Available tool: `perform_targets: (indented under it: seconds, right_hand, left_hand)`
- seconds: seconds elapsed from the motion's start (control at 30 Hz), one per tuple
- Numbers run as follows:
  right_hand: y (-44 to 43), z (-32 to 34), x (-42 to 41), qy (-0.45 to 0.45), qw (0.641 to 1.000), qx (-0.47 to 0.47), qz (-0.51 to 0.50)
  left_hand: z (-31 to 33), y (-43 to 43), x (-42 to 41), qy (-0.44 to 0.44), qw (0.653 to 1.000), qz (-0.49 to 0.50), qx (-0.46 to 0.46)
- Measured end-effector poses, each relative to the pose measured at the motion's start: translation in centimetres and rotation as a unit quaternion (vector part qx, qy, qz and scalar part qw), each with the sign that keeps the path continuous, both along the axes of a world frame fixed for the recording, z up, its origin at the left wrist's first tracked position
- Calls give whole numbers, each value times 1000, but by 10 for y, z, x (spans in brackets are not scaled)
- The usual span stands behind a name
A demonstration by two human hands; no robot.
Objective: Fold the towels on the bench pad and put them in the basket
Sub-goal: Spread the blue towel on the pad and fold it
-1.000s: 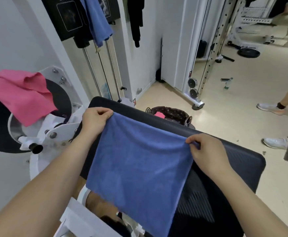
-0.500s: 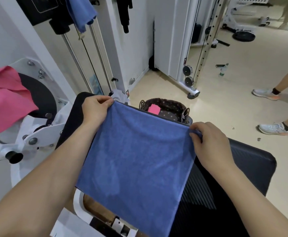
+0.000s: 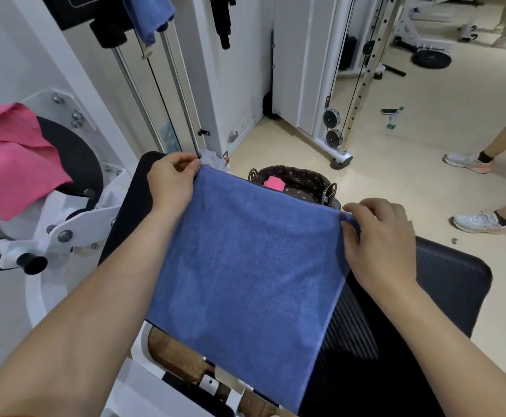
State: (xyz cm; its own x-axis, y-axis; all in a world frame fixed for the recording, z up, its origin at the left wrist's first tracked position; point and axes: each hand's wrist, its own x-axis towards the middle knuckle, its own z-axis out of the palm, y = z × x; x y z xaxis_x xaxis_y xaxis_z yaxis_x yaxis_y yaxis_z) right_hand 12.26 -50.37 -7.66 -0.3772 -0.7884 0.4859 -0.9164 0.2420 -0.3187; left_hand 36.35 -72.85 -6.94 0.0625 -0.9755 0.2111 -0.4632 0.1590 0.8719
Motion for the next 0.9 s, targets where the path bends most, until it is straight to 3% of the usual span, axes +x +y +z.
perform_targets:
  seconds: [0.07,0.2,0.4,0.57,0.8,0.9]
  right_hand:
    - [8,4,7,18,999,4,32]
    - [37,0,44,71,969,43,232]
    - [86,-49,110,157,882,179,407]
    - [102,-80,129,187,859,260,400]
    - [109,-72,143,222,870,254,359]
    - [111,-71,143,223,867,266,357]
  left_hand:
    - [7,15,14,21,1000,6,-10]
    - [-6,83,58,10,1000,-2,27]
    - [-85,164,128,-130,983,48,124]
    - [-111,176,142,-142,971,76,173]
    - [-110,174,139,-52,961,115,247]
    - [-103,169,149,12,954,90,288]
